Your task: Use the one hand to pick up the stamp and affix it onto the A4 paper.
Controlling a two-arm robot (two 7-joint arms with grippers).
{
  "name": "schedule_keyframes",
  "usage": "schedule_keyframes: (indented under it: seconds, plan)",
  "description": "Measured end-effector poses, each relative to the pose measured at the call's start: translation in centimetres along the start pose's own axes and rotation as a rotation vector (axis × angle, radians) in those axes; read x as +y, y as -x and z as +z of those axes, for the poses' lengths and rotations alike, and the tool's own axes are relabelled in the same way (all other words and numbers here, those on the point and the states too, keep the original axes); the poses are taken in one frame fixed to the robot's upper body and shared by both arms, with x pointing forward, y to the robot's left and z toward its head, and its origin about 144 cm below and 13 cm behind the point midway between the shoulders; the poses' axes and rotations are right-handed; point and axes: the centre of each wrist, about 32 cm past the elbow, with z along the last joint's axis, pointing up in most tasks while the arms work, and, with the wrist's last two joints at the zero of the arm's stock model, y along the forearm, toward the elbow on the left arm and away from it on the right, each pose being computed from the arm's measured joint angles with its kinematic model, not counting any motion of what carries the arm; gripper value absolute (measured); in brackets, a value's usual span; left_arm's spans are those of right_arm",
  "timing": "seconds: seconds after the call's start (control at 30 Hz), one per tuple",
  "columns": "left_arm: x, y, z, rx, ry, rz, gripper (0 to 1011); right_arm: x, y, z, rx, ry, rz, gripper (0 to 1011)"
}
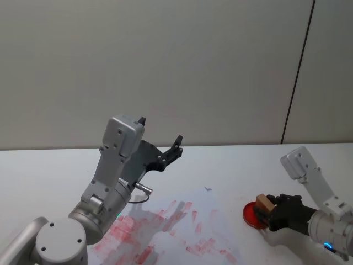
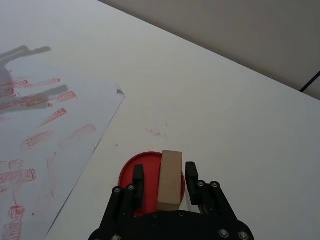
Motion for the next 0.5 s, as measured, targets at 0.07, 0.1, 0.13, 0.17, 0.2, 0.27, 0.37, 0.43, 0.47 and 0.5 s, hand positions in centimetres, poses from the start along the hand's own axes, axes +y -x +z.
schedule_keyframes:
  seconds: [0.07,0.1,0.13,0.17,0.2,0.27,0.37,0.43,0.47,0.5]
  plan:
    - [0.00,0.00,0.00,0.000,0.000,0.000,1001,0.00,0.02,0.01,0.000,-0.001,0.000,508]
    - [0.00,0.00,0.00,0.000,0.000,0.000,1001,0.00,0.03,0.01,-0.001,-0.001,0.000,537]
    - [0.00,0.00,0.00,0.000,0.000,0.000,1001,0.00,0.03,0.02,-0.001,-0.001,0.000,595]
    - [0.00,0.00,0.00,0.000,0.000,0.000,1001,0.00,0.04,0.01,-0.001,-0.001,0.000,595]
    - [0.00,0.00,0.00,0.000,0.000,0.000,1001,0.00,0.04,0.01,-0.001,-0.001,0.000,639]
    - [0.00,0.00,0.00,0.000,0.000,0.000,1001,0.00,0.06,0.01,-0.001,-0.001,-0.001,709]
    - [0.00,0.00,0.00,0.000,0.000,0.000,1001,0.00,0.07,0.02,-0.002,-0.001,-0.001,791]
    - [0.00,0.00,0.00,0.000,0.000,0.000,1001,0.00,0.08,0.02,-0.002,-0.001,-0.001,843]
    - [0.00,0.00,0.00,0.000,0.000,0.000,1001,0.00,0.08,0.02,-0.002,-0.001,-0.001,865]
    - [0.00,0.00,0.00,0.000,0.000,0.000,1001,0.00,0.09,0.02,-0.002,-0.001,-0.001,917]
